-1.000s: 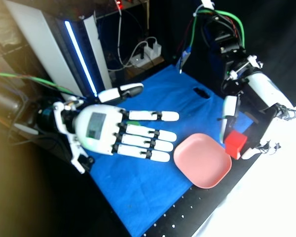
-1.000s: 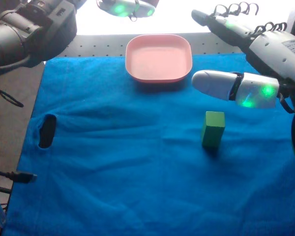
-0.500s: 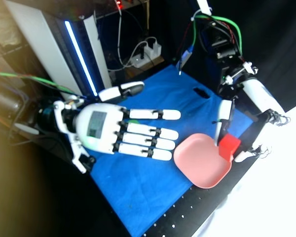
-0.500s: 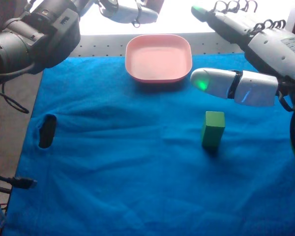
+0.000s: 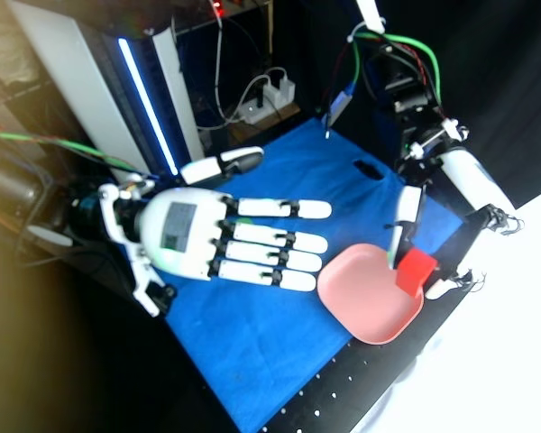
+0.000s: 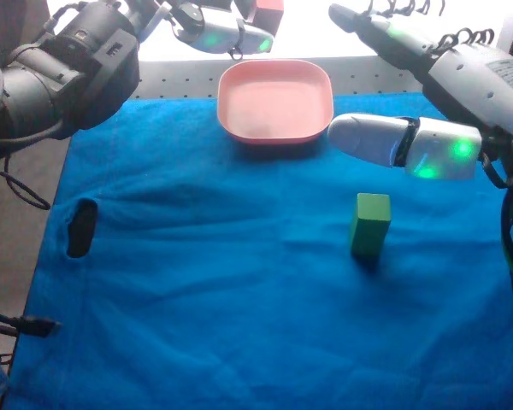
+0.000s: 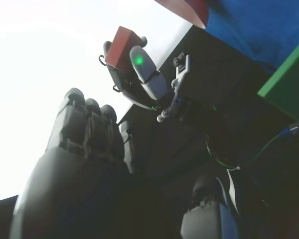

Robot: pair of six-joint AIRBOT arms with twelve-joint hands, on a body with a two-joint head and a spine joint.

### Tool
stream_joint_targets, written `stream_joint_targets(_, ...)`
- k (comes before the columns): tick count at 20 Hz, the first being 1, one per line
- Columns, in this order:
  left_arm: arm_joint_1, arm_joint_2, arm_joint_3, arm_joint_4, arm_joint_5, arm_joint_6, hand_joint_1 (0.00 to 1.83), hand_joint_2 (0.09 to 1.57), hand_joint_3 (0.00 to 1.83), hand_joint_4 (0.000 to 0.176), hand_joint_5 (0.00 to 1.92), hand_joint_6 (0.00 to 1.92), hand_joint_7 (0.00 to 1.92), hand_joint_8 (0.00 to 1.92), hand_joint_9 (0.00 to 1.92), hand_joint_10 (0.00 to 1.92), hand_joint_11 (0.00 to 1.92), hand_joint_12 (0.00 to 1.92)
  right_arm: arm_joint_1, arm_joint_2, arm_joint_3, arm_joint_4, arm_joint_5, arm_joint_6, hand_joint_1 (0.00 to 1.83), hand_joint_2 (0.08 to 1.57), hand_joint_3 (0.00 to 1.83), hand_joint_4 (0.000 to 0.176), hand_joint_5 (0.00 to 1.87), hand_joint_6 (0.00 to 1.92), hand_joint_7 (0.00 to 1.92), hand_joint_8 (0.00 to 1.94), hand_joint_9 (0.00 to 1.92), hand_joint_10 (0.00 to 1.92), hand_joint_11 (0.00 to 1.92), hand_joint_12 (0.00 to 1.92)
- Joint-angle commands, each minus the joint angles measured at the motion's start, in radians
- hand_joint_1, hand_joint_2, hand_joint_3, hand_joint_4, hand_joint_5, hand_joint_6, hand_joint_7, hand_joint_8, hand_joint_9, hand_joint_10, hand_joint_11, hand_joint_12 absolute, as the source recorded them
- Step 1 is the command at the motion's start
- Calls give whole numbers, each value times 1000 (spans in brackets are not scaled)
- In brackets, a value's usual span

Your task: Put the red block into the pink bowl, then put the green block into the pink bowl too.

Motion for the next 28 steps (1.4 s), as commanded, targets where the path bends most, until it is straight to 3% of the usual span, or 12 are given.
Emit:
stream_joint_targets(1, -9, -2, 6, -21, -125, -12, 1205, 998, 0, 0, 1264, 477, 1207, 777, 1204, 1040, 1088, 1394, 14, -3, 4, -10, 121, 9, 0, 870, 0, 142, 43, 3, 75, 2, 0, 0, 0, 0)
stream_joint_targets(2, -9, -3, 6, -21, -127, -12, 1206, 998, 0, 0, 1264, 473, 1130, 954, 1107, 1302, 1027, 1568, 15, -3, 4, -10, 121, 10, 0, 866, 0, 139, 45, 3, 78, 3, 0, 0, 0, 0)
stream_joint_targets(4, -9, -3, 6, -19, -126, -12, 1366, 1059, 0, 0, 943, 929, 1185, 603, 1077, 942, 814, 1057, 16, -4, 4, -10, 121, 10, 0, 864, 0, 141, 40, 1, 75, 1, 0, 0, 0, 0)
stream_joint_targets(5, -8, -4, 6, -19, -123, -12, 1284, 1061, 0, 0, 939, 1060, 1273, 432, 1087, 402, 798, 861, 17, -4, 4, -10, 121, 10, 0, 864, 0, 139, 40, 1, 75, 1, 0, 0, 0, 0)
stream_joint_targets(6, -8, -4, 6, -19, -122, -12, 1305, 968, 0, 0, 884, 474, 1102, 149, 1089, 143, 753, 694, 18, -5, 4, -11, 121, 11, 0, 873, 0, 148, 41, 1, 75, 1, 0, 0, 0, 0)
stream_joint_targets(8, -7, -4, 6, -19, -123, -12, 1297, 935, 0, 0, 942, 69, 1063, 8, 1104, 11, 793, 610, 19, -5, 4, -12, 121, 11, 0, 881, 1, 147, 49, 4, 76, 1, 0, 0, 0, 0)
stream_joint_targets(20, 0, -1, -2, -19, -134, -24, 1239, 931, 0, 0, 1002, 4, 1106, 0, 1135, 2, 765, 759, 20, -7, 4, -12, 121, 14, 0, 874, 0, 145, 50, 2, 77, 4, 0, 0, 0, 0)
stream_joint_targets(21, 2, 3, -7, -19, -135, -24, 1358, 958, 5, 0, 1033, 3, 1294, 285, 1200, 8, 775, 892, 20, -7, 4, -12, 121, 14, 11, 882, 3, 145, 59, 5, 85, 6, 0, 0, 0, 0)
stream_joint_targets(22, 4, 8, -15, -19, -136, -24, 1298, 1002, 9, 0, 1070, 545, 1336, 427, 1214, 6, 670, 1059, 20, -7, 4, -12, 121, 14, 1, 895, 9, 139, 49, 1, 83, 5, 0, 0, 0, 0)
stream_joint_targets(25, 20, 48, -61, -22, -147, -25, 1251, 1054, 3, 0, 1012, 840, 1203, 694, 1080, 0, 372, 1159, 19, -6, 4, -6, 116, 15, 3, 906, 11, 160, 35, 2, 85, 4, 0, 0, 0, 0)
stream_joint_targets(26, 29, 66, -78, -30, -150, -24, 1138, 1045, 1, 30, 1100, 761, 1087, 323, 1110, 11, 479, 1200, 19, -6, 4, -1, 107, 15, 19, 908, 9, 159, 40, 4, 86, 4, 0, 0, 6, 2)
stream_joint_targets(28, 49, 98, -103, -57, -155, -17, 1173, 1062, 2, 0, 1076, 809, 1072, 124, 1131, 20, 551, 1248, 19, -4, 5, 3, 90, 15, 105, 897, 2, 171, 64, 11, 65, 0, 0, 0, 41, 18)
